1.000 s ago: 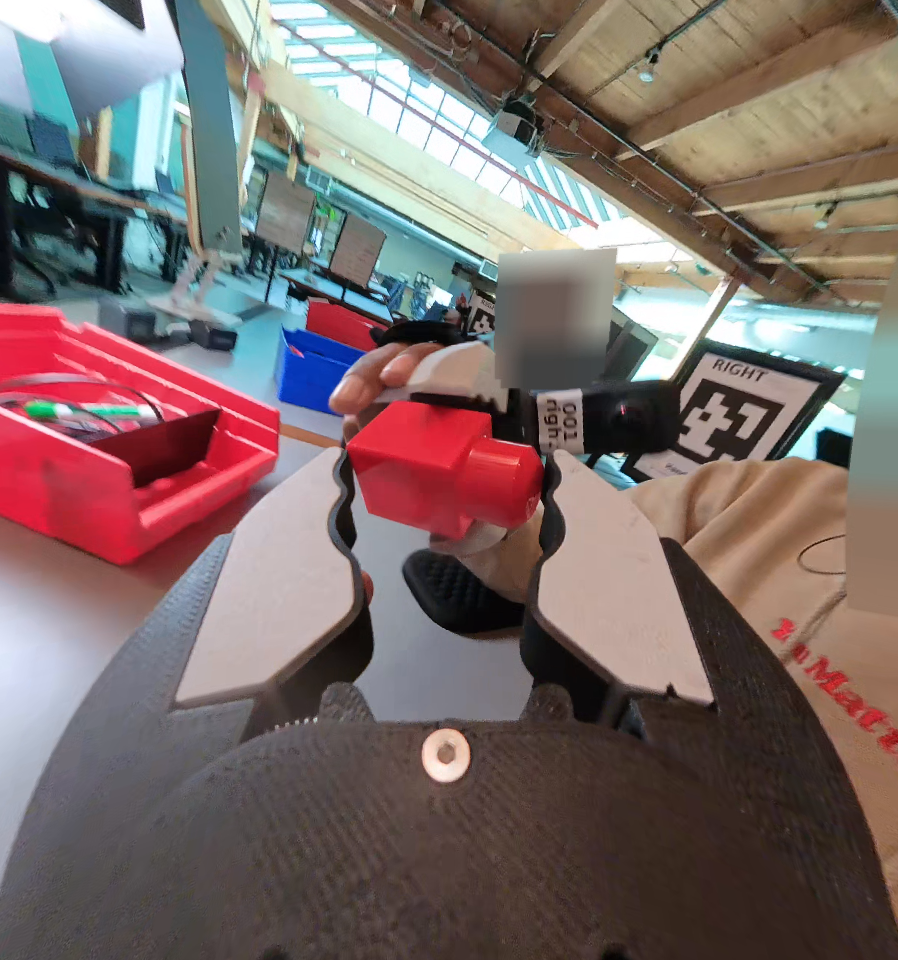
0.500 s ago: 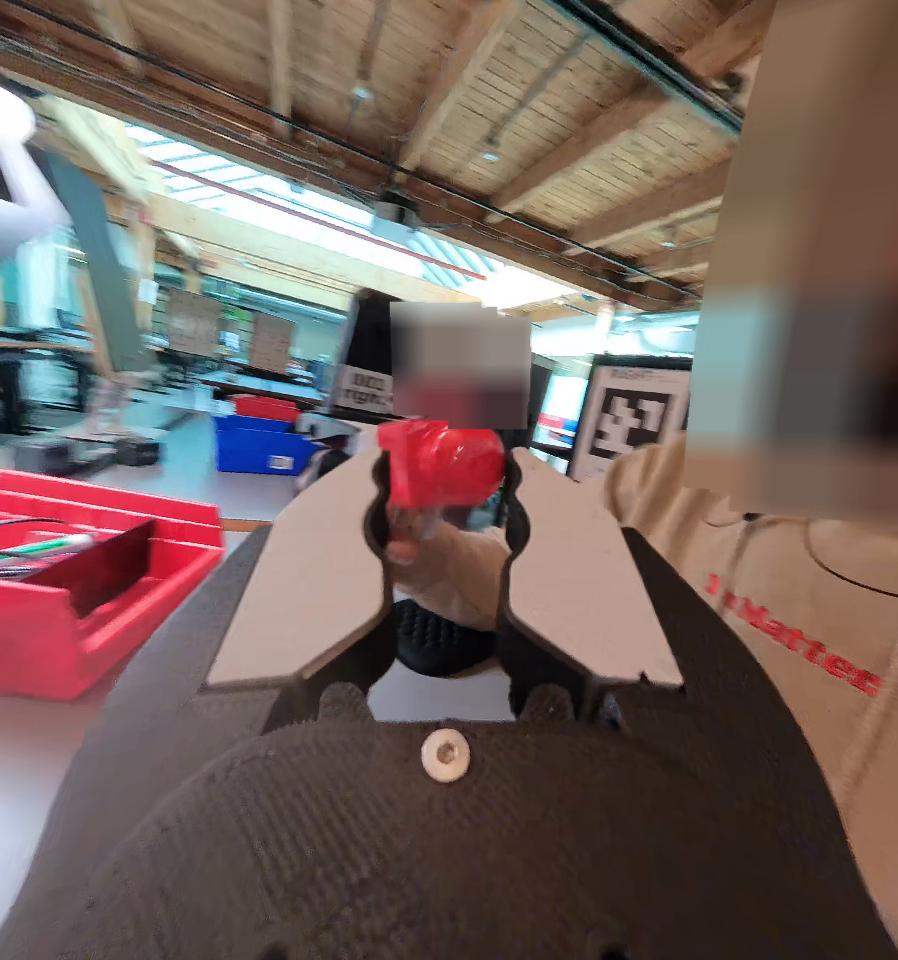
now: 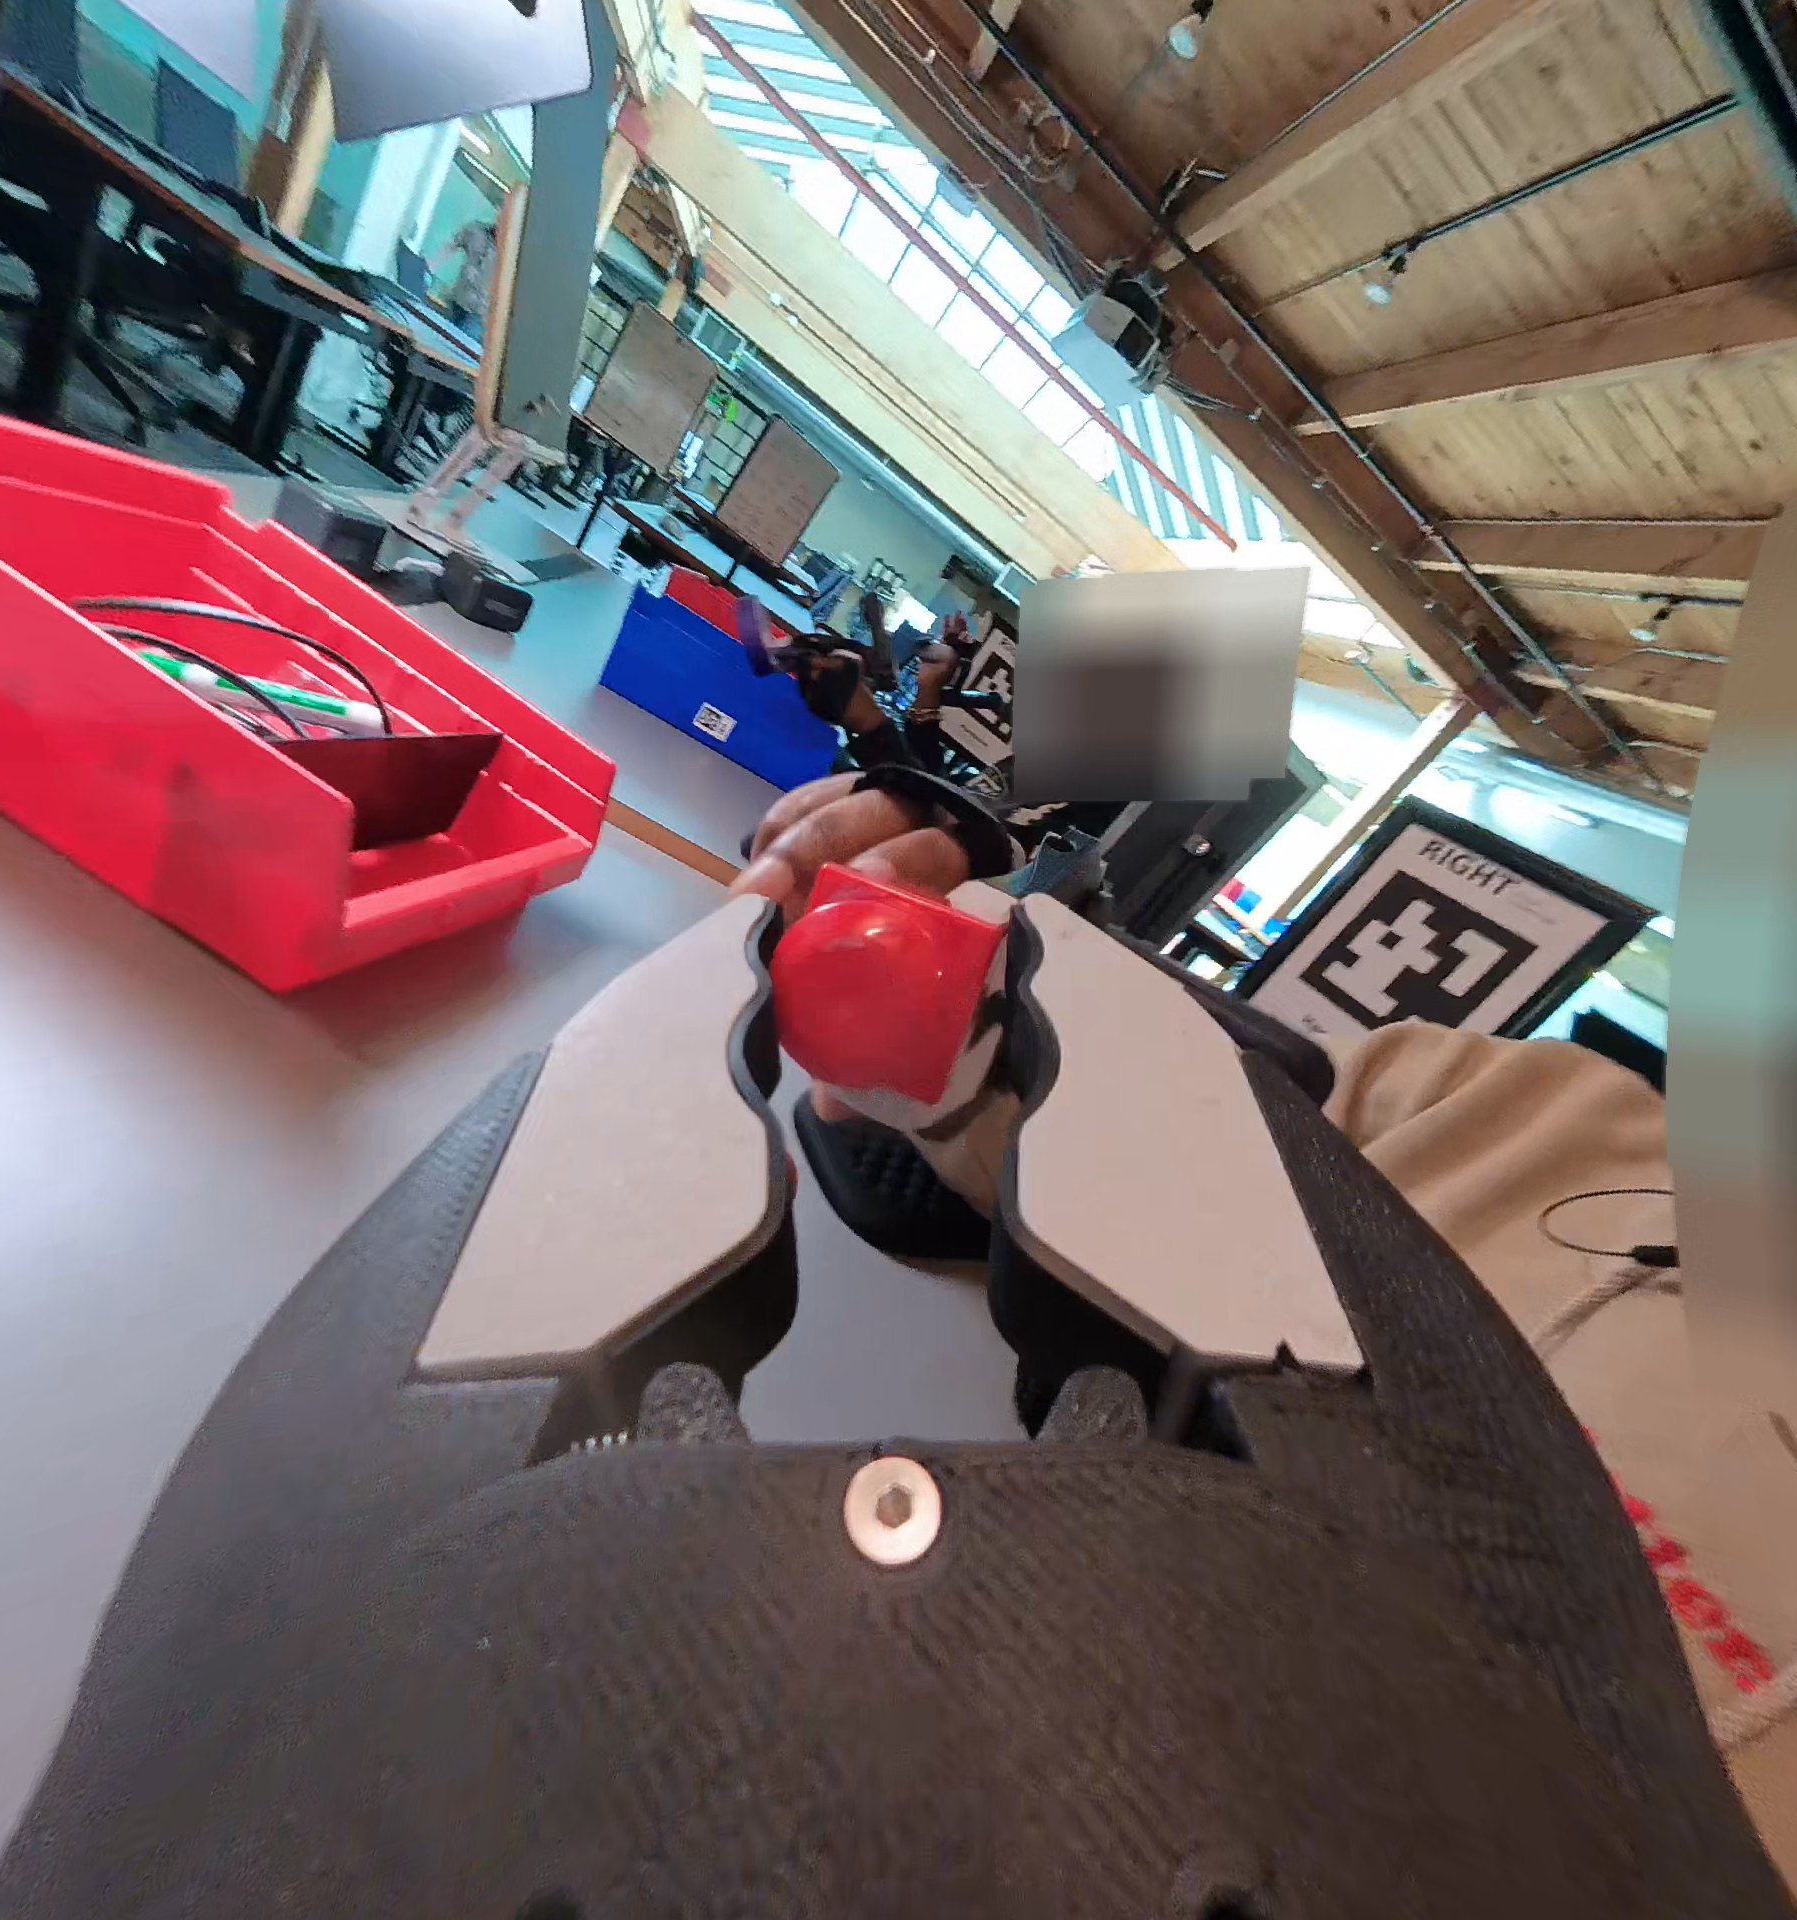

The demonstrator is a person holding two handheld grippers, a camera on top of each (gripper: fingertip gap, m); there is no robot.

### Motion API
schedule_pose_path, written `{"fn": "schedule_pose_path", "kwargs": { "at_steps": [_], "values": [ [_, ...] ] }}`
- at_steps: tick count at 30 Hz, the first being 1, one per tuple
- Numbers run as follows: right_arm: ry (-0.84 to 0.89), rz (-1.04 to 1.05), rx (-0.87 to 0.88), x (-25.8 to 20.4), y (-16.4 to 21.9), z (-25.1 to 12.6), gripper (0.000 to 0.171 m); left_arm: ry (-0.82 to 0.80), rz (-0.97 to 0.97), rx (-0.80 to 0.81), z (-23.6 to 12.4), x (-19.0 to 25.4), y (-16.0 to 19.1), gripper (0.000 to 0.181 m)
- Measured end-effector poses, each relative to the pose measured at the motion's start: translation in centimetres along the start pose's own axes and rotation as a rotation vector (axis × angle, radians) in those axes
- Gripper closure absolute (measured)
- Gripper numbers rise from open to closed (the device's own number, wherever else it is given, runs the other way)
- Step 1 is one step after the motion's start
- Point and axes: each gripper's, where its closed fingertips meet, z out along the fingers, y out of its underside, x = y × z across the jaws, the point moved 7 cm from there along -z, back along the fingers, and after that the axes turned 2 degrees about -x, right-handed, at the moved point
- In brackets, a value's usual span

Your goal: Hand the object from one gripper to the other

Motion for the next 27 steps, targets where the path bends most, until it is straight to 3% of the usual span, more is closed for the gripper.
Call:
{"fn": "schedule_pose_path", "kwargs": {
  "at_steps": [2, 7, 9, 12, 15, 17, 19, 22, 27],
  "values": [
    [-0.040, 0.124, 0.010, -0.3, 0.0, 0.5, 0.166, -0.019, 0.085, 0.012, -0.3, -0.1, -0.2, 0.141],
    [-0.331, 1.021, 0.303, 3.0, 1.0, -0.5, 0.143, -0.107, 0.525, 0.115, -2.2, 2.0, -1.3, 0.142],
    [-0.450, 1.293, 0.429, 3.6, 1.1, -0.6, 0.144, -0.121, 0.682, 0.136, -2.2, 3.1, -1.2, 0.142],
    [-0.563, 1.539, 0.518, 3.6, 0.9, 0.0, 0.145, -0.106, 0.847, 0.106, -1.1, 4.4, -0.3, 0.142],
    [-0.662, 1.697, 0.599, 3.5, 0.3, 0.2, 0.164, -0.173, 0.971, 0.067, -0.4, 4.7, 0.2, 0.141],
    [-0.693, 1.700, 0.604, 3.7, 0.6, 0.1, 0.167, -0.184, 0.908, 0.041, -0.3, 4.6, 0.1, 0.137],
    [-0.587, 1.519, 0.579, 3.8, 1.0, -0.5, 0.169, -0.115, 0.735, 0.042, -0.5, 4.5, -0.3, 0.123],
    [-0.473, 1.226, 0.587, 4.4, 0.9, -2.1, 0.169, -0.039, 0.416, 0.037, -0.7, 3.0, -0.8, 0.118],
    [-0.366, 0.800, 0.423, 3.7, -0.2, -2.7, 0.169, 0.186, 0.060, 0.027, 0.1, 2.4, -0.4, 0.125]
  ]
}}
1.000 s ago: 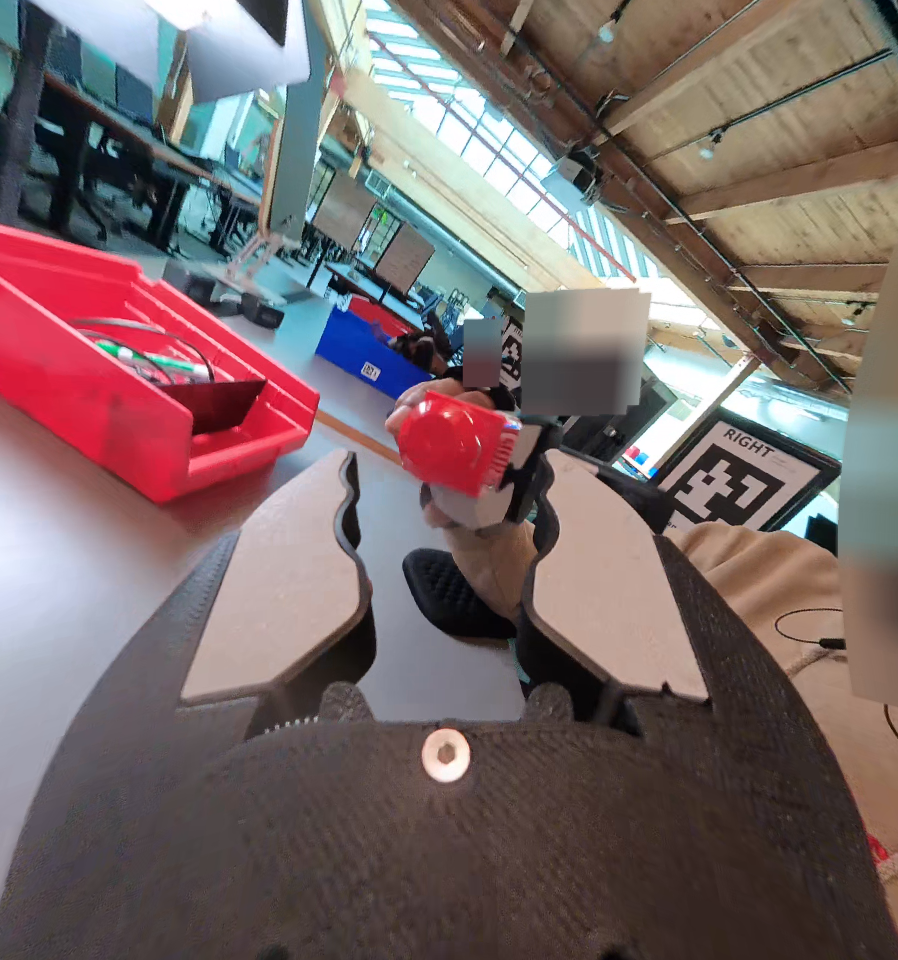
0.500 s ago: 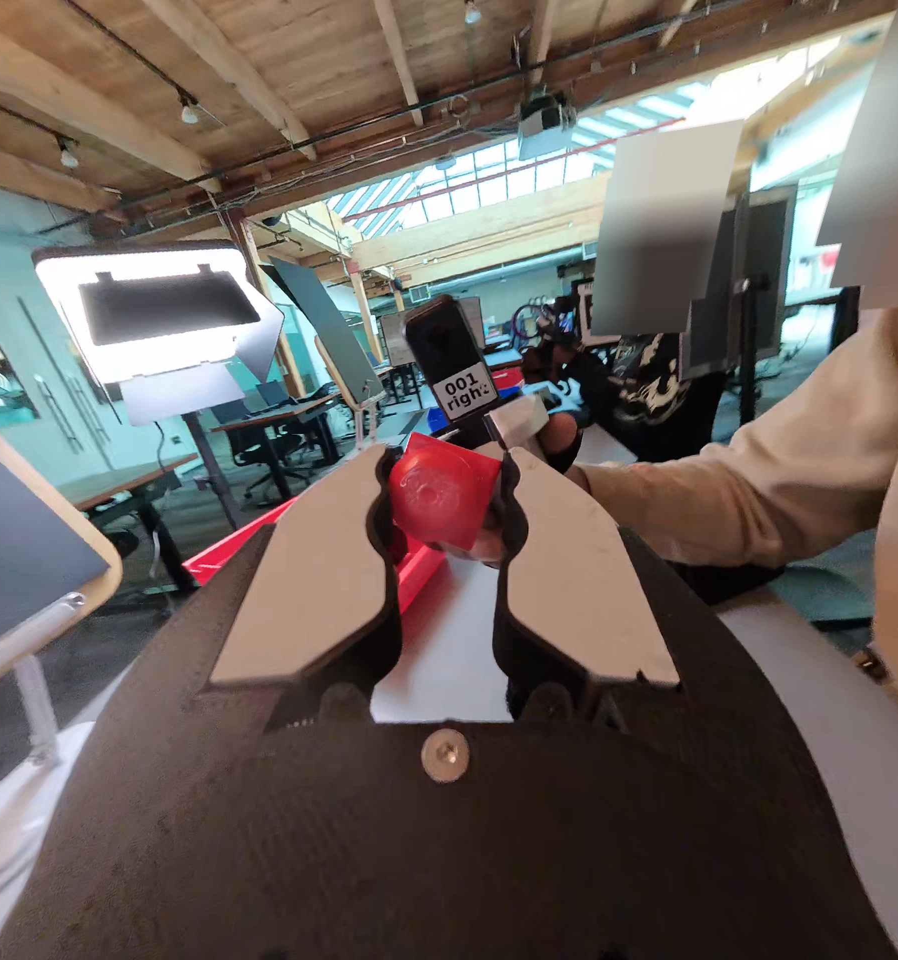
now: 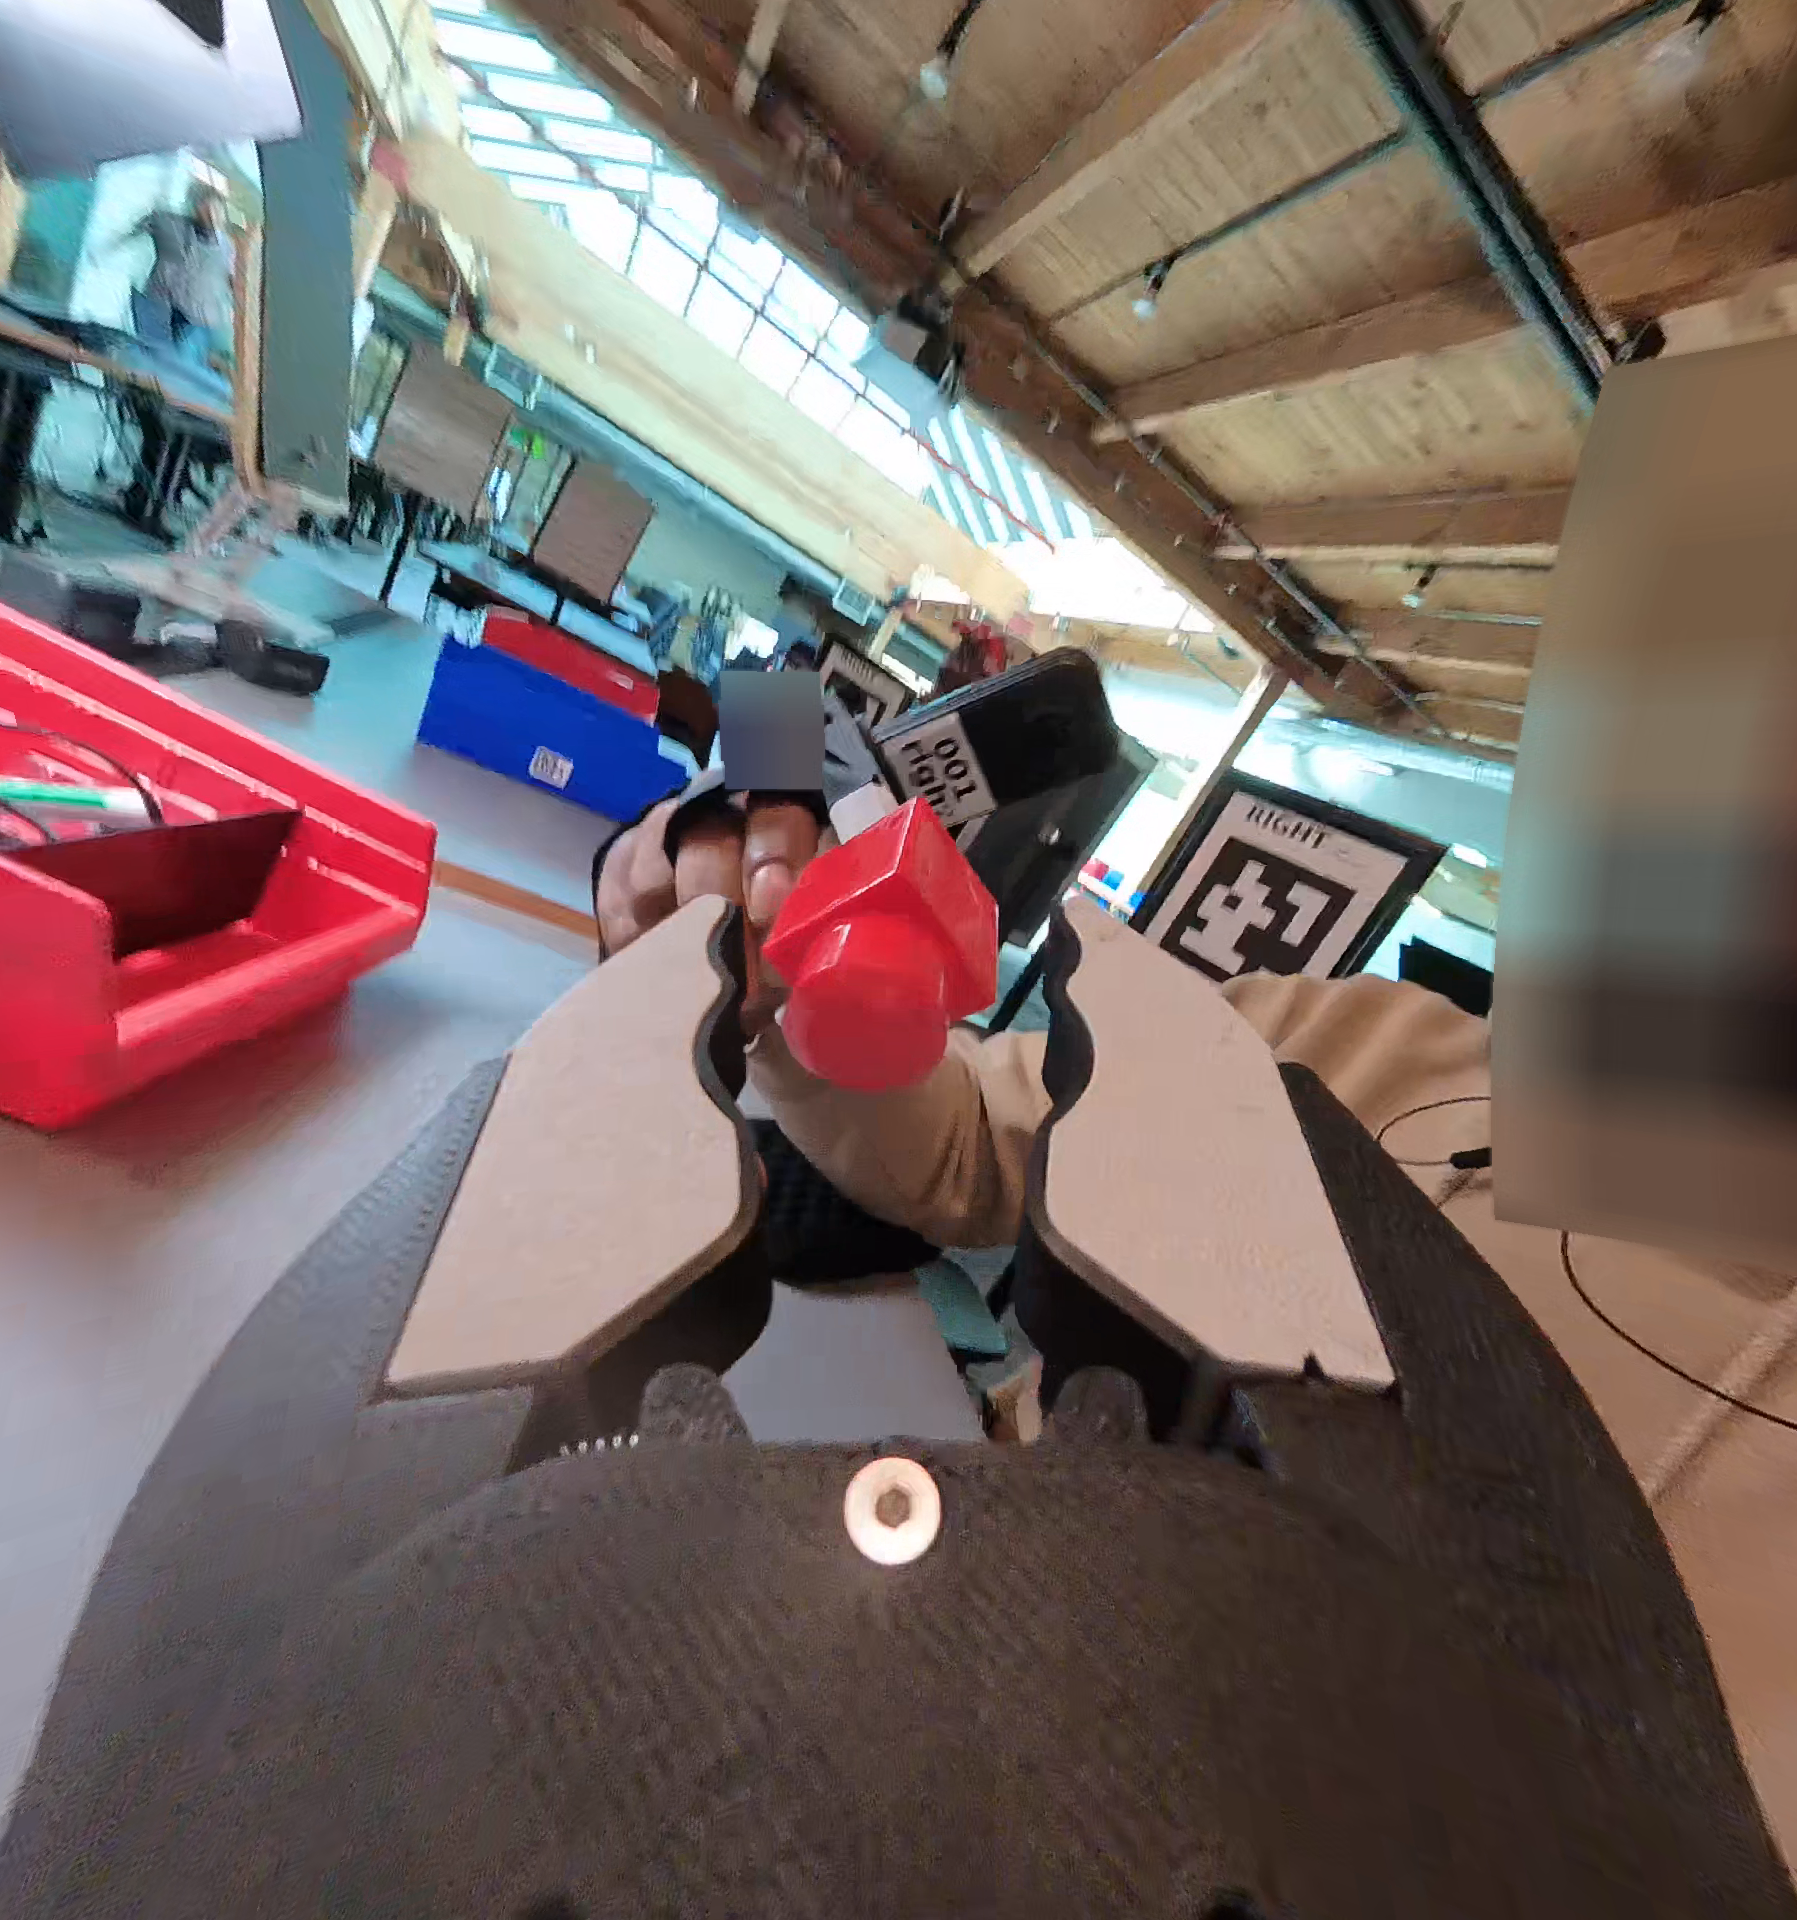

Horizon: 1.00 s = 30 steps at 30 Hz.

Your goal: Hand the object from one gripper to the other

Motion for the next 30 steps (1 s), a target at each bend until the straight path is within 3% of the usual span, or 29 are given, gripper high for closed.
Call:
{"fn": "schedule_pose_path", "kwargs": {
  "at_steps": [3, 5, 9, 11, 16, 19, 22, 26, 30],
  "values": [
    [0.024, -0.093, -0.067, -0.5, 0.3, 0.7, 0.169, -0.060, 0.038, -0.096, 0.8, -0.1, 0.7, 0.135],
    [0.034, -0.048, -0.074, -0.3, 0.4, 0.7, 0.168, -0.119, 0.150, -0.087, 0.7, 0.3, 0.3, 0.138],
    [-0.091, 0.387, -0.011, 1.5, 0.8, -0.3, 0.144, -0.322, 0.599, -0.096, 0.3, 1.5, -0.1, 0.139],
    [-0.181, 0.589, 0.053, 2.0, 1.0, -0.6, 0.140, -0.442, 0.802, -0.140, 0.5, 1.8, 0.0, 0.139],
    [-0.277, 0.798, 0.141, 1.7, 1.0, 0.6, 0.143, -0.637, 1.244, -0.295, 1.7, 2.0, 1.3, 0.140],
    [-0.276, 0.936, 0.195, 2.3, 1.5, 0.8, 0.164, -0.703, 1.384, -0.306, 2.1, 2.6, 1.3, 0.142],
    [-0.240, 0.822, 0.250, 2.8, 1.4, 0.0, 0.169, -0.624, 1.150, -0.227, 1.7, 3.0, 0.5, 0.126],
    [-0.105, 0.407, 0.215, 2.4, -0.1, -2.1, 0.168, -0.388, 0.609, -0.021, 0.2, 2.2, -1.0, 0.128],
    [-0.009, 0.060, 0.072, 1.3, -1.1, -2.5, 0.168, -0.149, 0.159, 0.043, 0.4, 0.9, -0.8, 0.125]
  ]
}}
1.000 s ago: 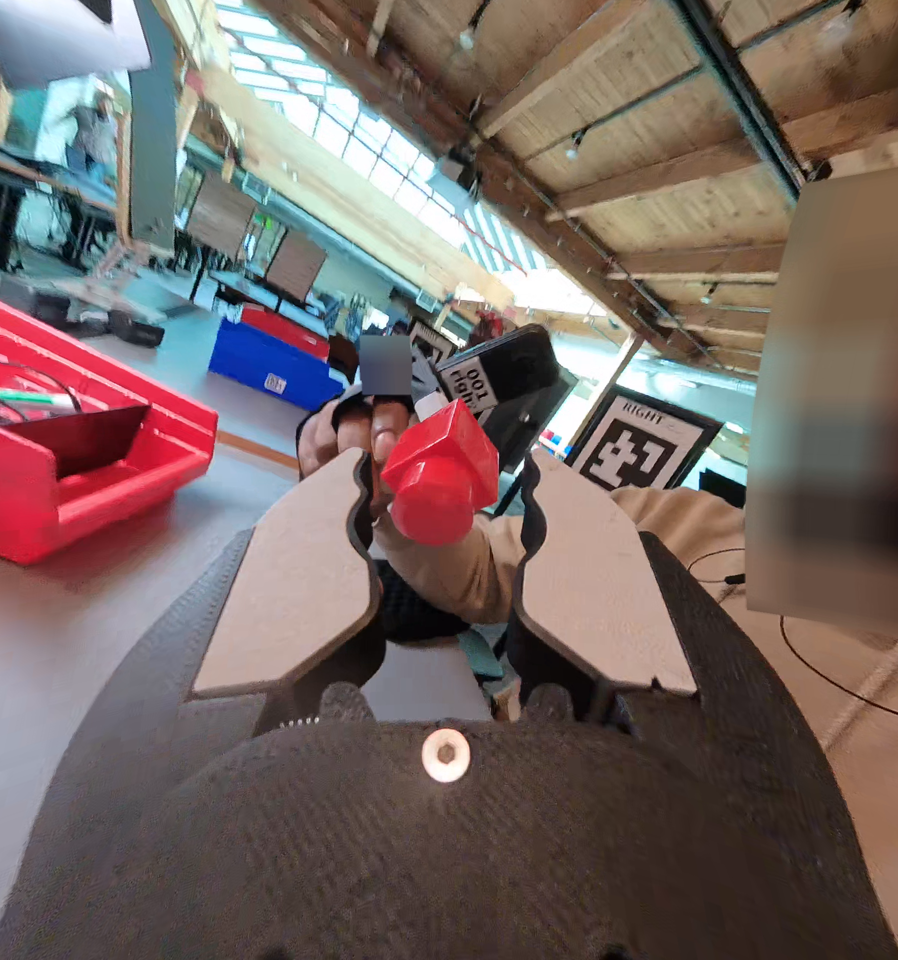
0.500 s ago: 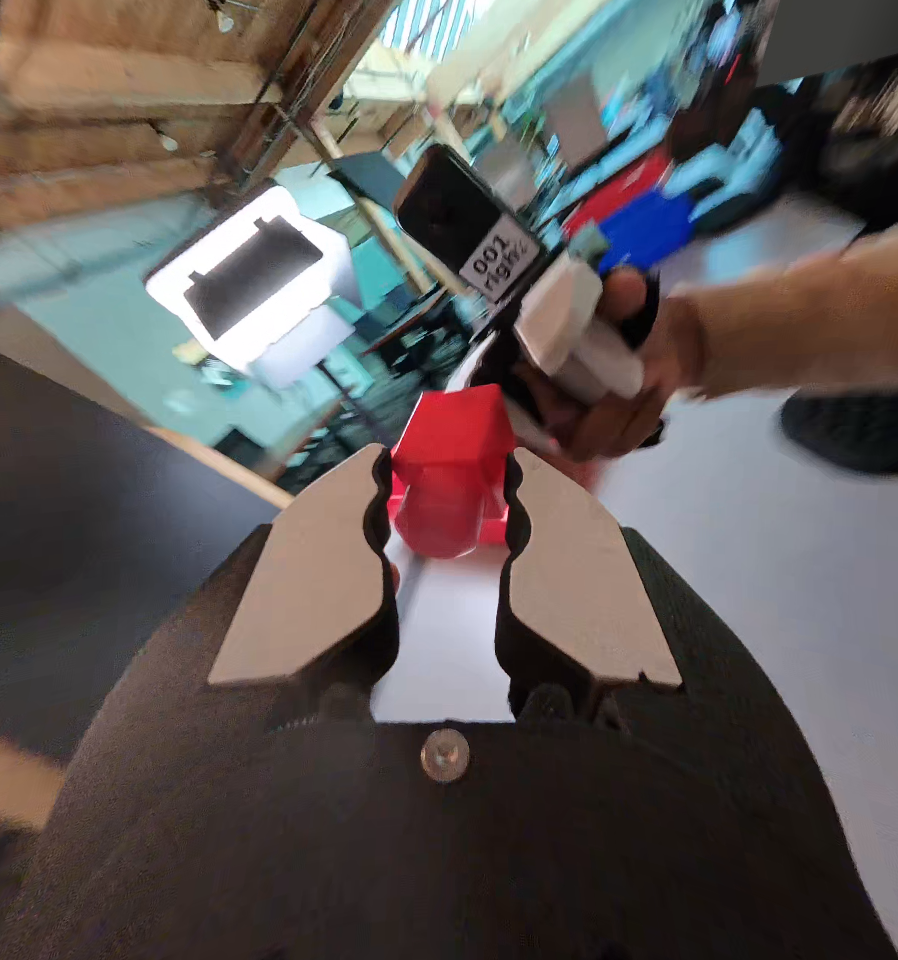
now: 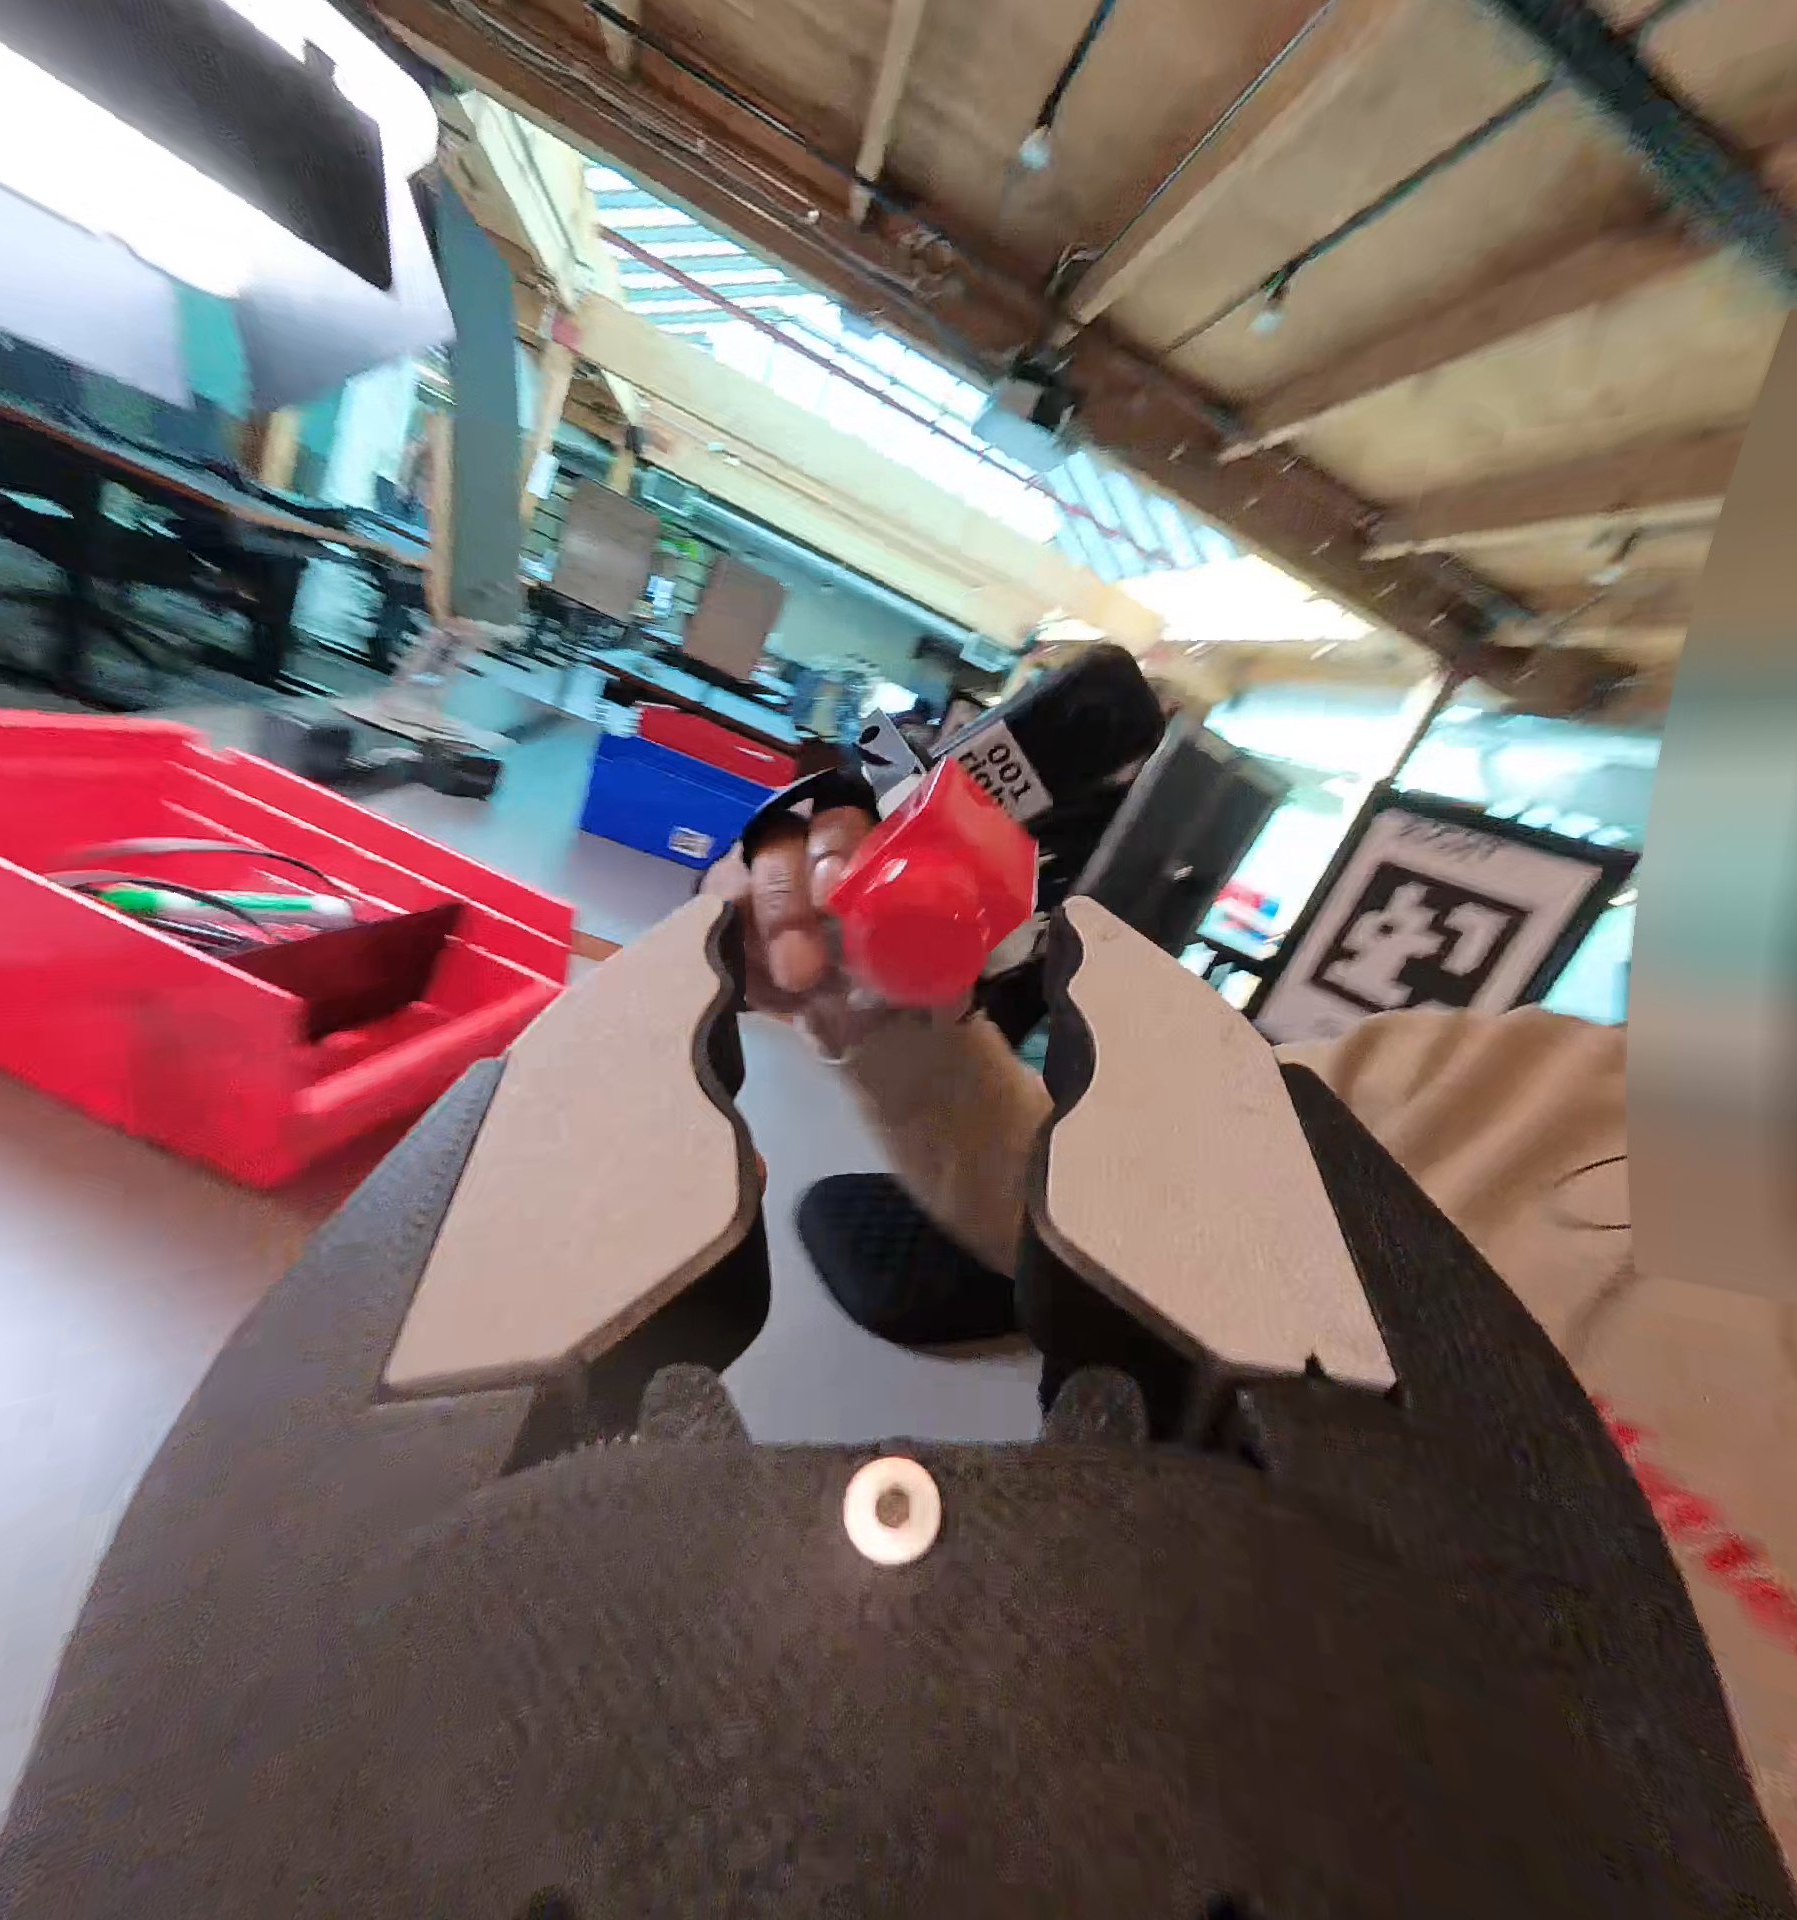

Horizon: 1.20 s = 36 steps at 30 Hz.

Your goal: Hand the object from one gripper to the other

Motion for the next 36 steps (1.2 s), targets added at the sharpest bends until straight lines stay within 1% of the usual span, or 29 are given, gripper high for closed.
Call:
{"fn": "schedule_pose_path", "kwargs": {
  "at_steps": [1, 3, 4, 5, 7, 9, 10, 12, 14, 16, 17, 19, 21, 23, 26, 27, 28, 29, 31, 32, 34, 36],
  "values": [
    [0.013, -0.077, -0.060, -0.4, 0.2, 0.3, 0.168, 0.038, -0.062, 0.002, 0.3, -0.1, 0.3, 0.126],
    [0.020, -0.196, -0.177, -1.1, 0.9, 1.3, 0.168, 0.078, -0.111, -0.049, 1.0, -0.1, 1.1, 0.129],
    [0.022, -0.235, -0.214, -1.5, 1.1, 1.8, 0.168, 0.062, -0.098, -0.088, 1.2, -0.2, 1.5, 0.135],
    [0.027, -0.255, -0.233, -1.7, 1.1, 2.2, 0.168, 0.035, -0.058, -0.101, 1.3, -0.2, 1.6, 0.135],
    [0.083, -0.248, -0.258, -1.5, 1.2, 2.6, 0.168, -0.028, 0.063, -0.080, 1.0, -0.1, 1.1, 0.137],
    [0.146, -0.120, -0.237, -0.4, 1.1, 2.3, 0.163, -0.134, 0.188, -0.035, 0.5, -0.1, 0.4, 0.139],
    [0.190, -0.046, -0.189, 0.4, 0.8, 2.0, 0.161, -0.188, 0.214, 0.007, 0.2, -0.3, 0.0, 0.139],
    [0.281, 0.078, -0.046, 1.6, 0.2, 1.3, 0.152, -0.259, 0.149, 0.114, -0.4, -0.7, -0.9, 0.139],
    [0.397, 0.100, 0.012, 2.2, 0.2, 1.3, 0.140, -0.282, 0.017, 0.263, -0.7, -1.1, -1.4, 0.139],
    [0.501, -0.019, -0.045, 1.8, 0.8, 2.4, 0.124, -0.269, -0.100, 0.368, -0.5, -1.4, -1.1, 0.139],
    [0.553, -0.102, -0.097, 1.3, 1.1, 3.2, 0.116, -0.272, -0.138, 0.389, -0.2, -1.4, -0.7, 0.140],
    [0.657, -0.252, -0.190, 0.6, 1.6, 4.5, 0.106, -0.267, -0.173, 0.398, 1.0, -1.3, 0.2, 0.139],
    [0.721, -0.342, -0.240, 0.2, 1.8, 5.1, 0.102, -0.255, -0.173, 0.387, 2.2, -0.8, 0.9, 0.139],
    [0.747, -0.398, -0.281, 0.3, 2.1, 5.1, 0.105, -0.257, -0.155, 0.383, 3.1, -0.4, 1.6, 0.140],
    [0.692, -0.392, -0.305, 0.5, 2.0, 4.6, 0.105, -0.241, -0.154, 0.344, 3.1, -0.4, 1.5, 0.141],
    [0.635, -0.373, -0.310, 0.6, 2.0, 4.5, 0.105, -0.235, -0.140, 0.309, 2.9, -0.5, 1.3, 0.140],
    [0.555, -0.317, -0.308, 0.7, 1.9, 4.2, 0.105, -0.233, -0.114, 0.278, 2.5, -0.6, 0.9, 0.136],
    [0.499, -0.227, -0.312, 1.1, 1.9, 3.7, 0.105, -0.217, -0.080, 0.244, 2.1, -0.5, 0.5, 0.136],
    [0.295, -0.051, -0.278, 1.3, 1.6, 2.6, 0.105, -0.166, -0.027, 0.126, 1.4, 0.0, -0.2, 0.127],
    [0.214, 0.048, -0.284, 1.4, 1.7, 2.0, 0.105, -0.152, 0.014, 0.064, 1.2, 0.3, -0.3, 0.127],
    [-0.029, 0.224, -0.275, 0.7, 1.9, 1.1, 0.105, -0.146, 0.179, -0.032, 0.9, 1.3, -0.3, 0.124],
    [-0.237, 0.410, -0.193, 0.1, 1.9, 0.5, 0.105, -0.158, 0.387, -0.153, 1.2, 2.6, 0.3, 0.121]
  ]
}}
